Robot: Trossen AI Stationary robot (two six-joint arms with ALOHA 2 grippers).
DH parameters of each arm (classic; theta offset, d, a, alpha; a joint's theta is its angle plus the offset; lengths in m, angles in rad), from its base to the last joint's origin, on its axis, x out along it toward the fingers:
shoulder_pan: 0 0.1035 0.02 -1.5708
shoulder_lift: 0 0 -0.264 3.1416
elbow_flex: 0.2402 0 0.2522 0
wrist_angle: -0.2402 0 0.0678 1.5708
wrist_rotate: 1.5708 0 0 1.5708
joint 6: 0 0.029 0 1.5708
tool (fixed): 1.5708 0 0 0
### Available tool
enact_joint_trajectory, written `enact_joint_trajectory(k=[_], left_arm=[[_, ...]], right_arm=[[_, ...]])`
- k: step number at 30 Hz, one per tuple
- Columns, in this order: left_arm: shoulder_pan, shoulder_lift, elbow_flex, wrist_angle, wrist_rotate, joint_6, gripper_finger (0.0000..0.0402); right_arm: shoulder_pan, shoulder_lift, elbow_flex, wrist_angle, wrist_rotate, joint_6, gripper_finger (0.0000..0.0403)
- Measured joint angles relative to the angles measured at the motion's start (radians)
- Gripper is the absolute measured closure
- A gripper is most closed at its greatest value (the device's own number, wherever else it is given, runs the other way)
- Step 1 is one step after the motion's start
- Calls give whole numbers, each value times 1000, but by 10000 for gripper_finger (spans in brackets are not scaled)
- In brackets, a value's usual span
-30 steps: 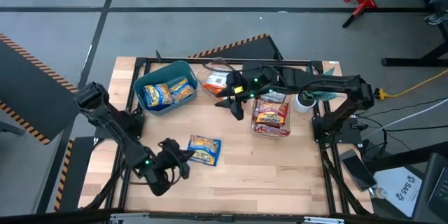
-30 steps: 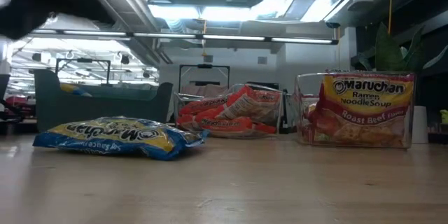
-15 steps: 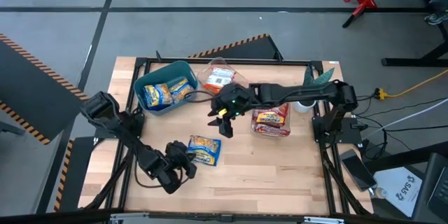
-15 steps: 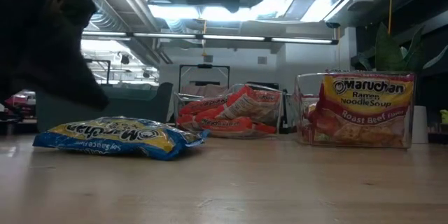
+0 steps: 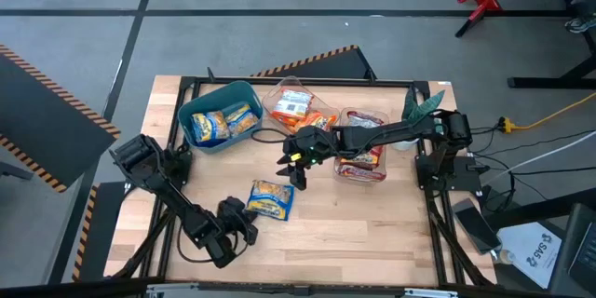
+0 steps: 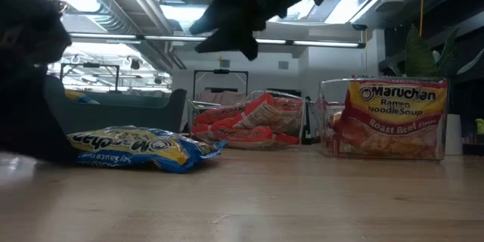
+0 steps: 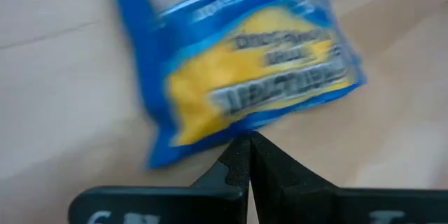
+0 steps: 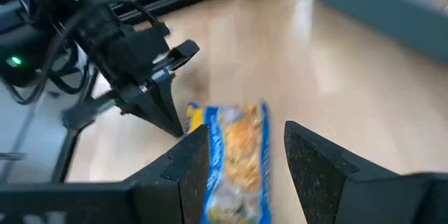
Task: Sort Maruchan noodles
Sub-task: Put the blue noodle pack into the blue bin
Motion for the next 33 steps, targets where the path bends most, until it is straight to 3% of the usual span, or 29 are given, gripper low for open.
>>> enact_joint_trajectory(k=[5,8,10,13,18,28,33], left_arm=[[-55,-38,1,181,-221,85,402],[-94,-48,2,175,-391,75,402],[-102,-48,-13,140,-427,-2,402],[-85,-32,-67,137,-401,-108,402],[-43,-34,-117,140,-321,-135,402],[18,-39,-127,186,-151,27,402],[26,-40,-127,187,-121,61,402]], right_arm=[[3,-9,-9,20,-73,18,233],[3,-10,-8,71,-78,4,233],[3,-7,-8,120,-63,-6,233],[-5,11,-7,176,-32,-7,233],[-6,31,-8,192,-28,-2,233],[-19,31,-8,92,-4,22,233],[-18,32,-8,22,-17,-32,225]])
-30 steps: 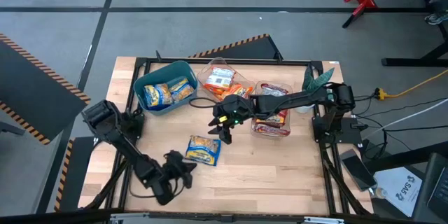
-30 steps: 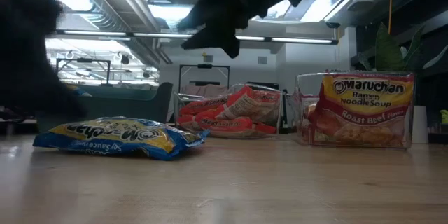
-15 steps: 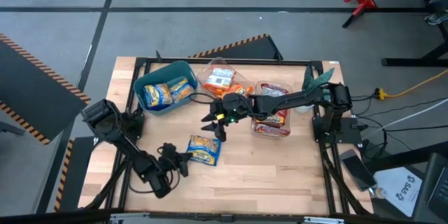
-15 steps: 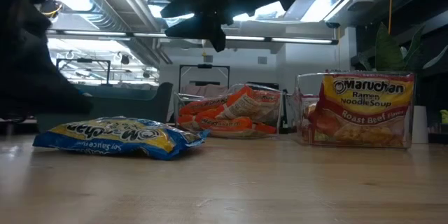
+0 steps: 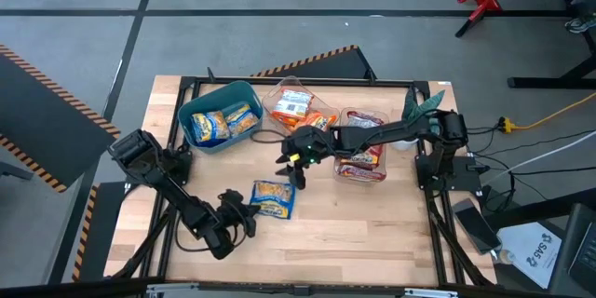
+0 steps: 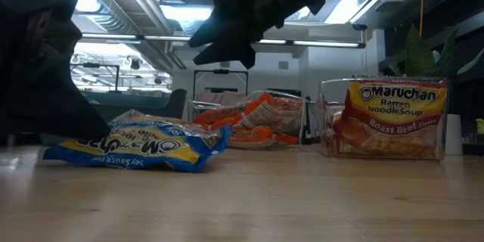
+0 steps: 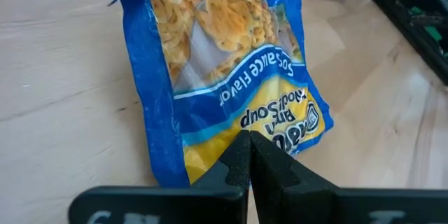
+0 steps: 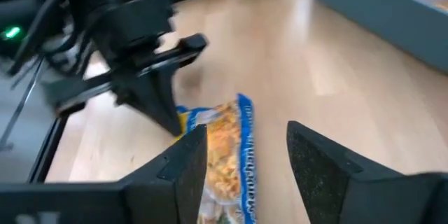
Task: Sort Maruchan noodles
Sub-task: Put the blue noodle pack into the blue bin
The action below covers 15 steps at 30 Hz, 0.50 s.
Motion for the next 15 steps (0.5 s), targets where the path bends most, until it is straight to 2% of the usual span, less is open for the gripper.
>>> enact_joint_trajectory(k=[4,8,12,15], left_arm=[[1,0,0,-2,38,22,402],[0,4,-4,-10,115,44,401],[1,4,-2,-9,123,49,401],[1,4,-2,-9,123,45,401]], right_arm=[[3,1,0,15,-42,-79,190],[0,46,1,51,-62,-85,136],[2,109,1,92,-106,-64,84],[2,126,1,85,-111,3,64]])
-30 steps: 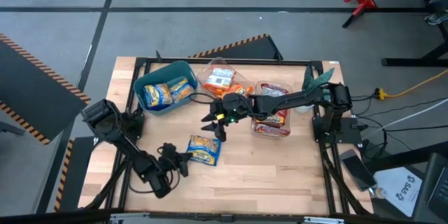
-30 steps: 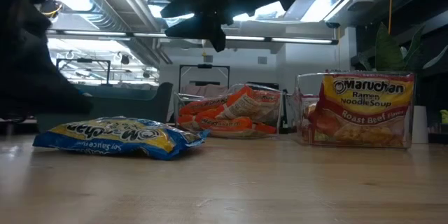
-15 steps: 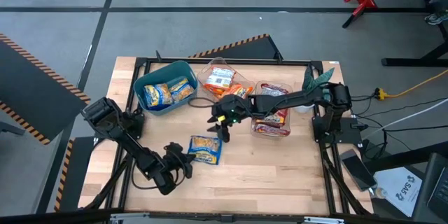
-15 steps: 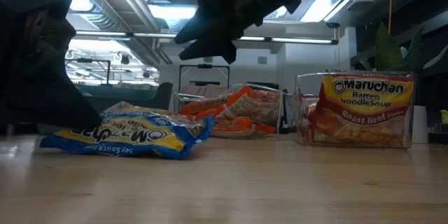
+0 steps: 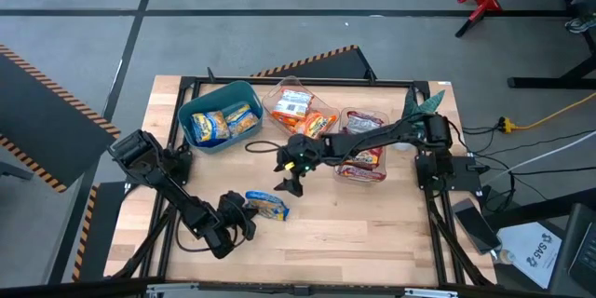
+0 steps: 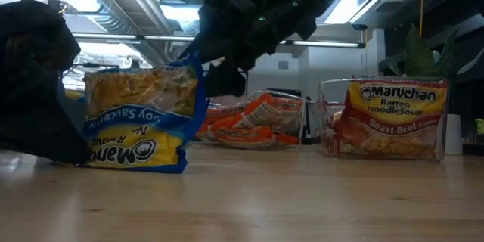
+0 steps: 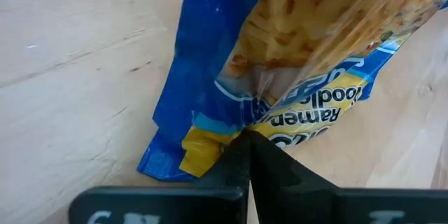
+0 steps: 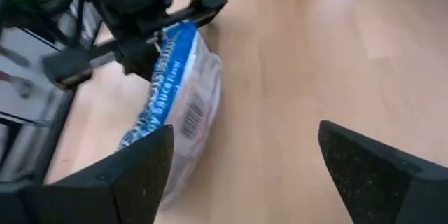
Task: Sort Maruchan noodles
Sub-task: Put the blue noodle pack into the blue bin
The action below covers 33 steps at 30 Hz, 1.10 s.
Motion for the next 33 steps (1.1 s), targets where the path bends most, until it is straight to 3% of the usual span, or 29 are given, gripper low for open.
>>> enact_joint_trajectory(k=[8,19,25,29,33], left_arm=[[7,0,0,1,0,1,401],[42,1,0,3,-3,29,402],[45,2,-1,7,-5,30,402],[45,2,-1,8,-6,29,402],[45,2,-1,10,-13,28,402]], right_arm=[[10,-32,0,57,-51,51,75],[126,29,0,119,89,21,78],[128,56,1,110,192,23,78],[129,84,2,118,193,24,94],[130,113,1,119,127,25,122]])
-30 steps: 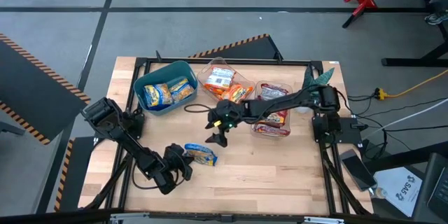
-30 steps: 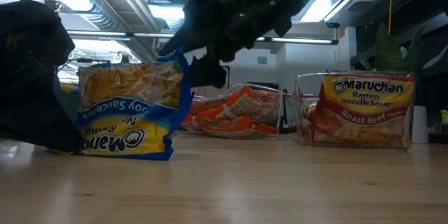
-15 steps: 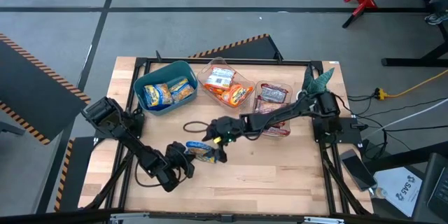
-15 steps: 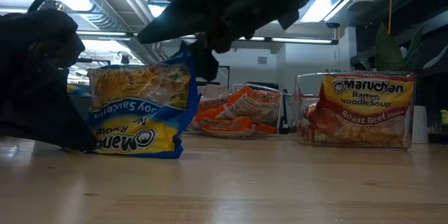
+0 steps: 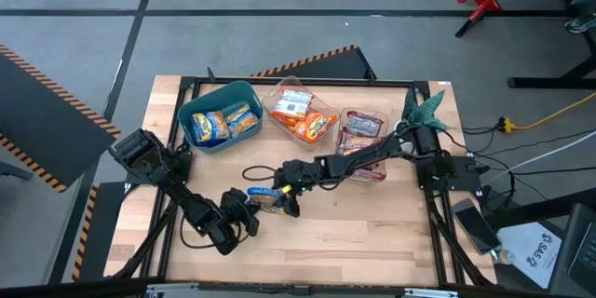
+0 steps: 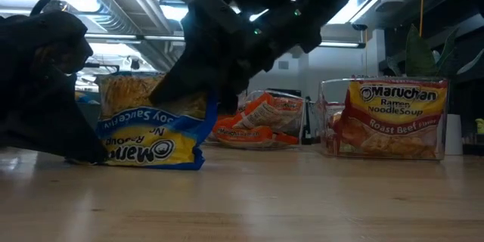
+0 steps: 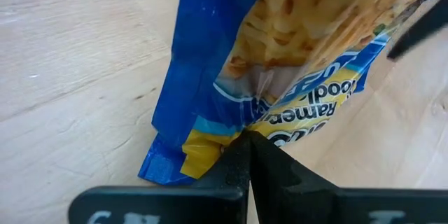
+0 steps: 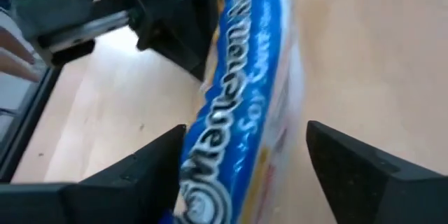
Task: Sort Maruchan noodles
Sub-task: Put the blue noodle pack into the blue bin
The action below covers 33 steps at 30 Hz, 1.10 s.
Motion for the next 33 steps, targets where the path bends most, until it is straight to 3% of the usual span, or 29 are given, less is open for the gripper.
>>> enact_joint_trajectory(k=[7,18,29,33], left_arm=[[6,-1,0,7,-10,-1,402],[5,-103,14,32,-24,4,402],[-37,-438,16,21,-45,217,401],[-67,-537,16,32,-128,304,401]], right_arm=[[-1,4,0,-5,13,48,191],[-1,4,0,-2,-11,83,380],[-16,-7,0,8,-57,160,369],[-37,-34,16,14,-77,166,380]])
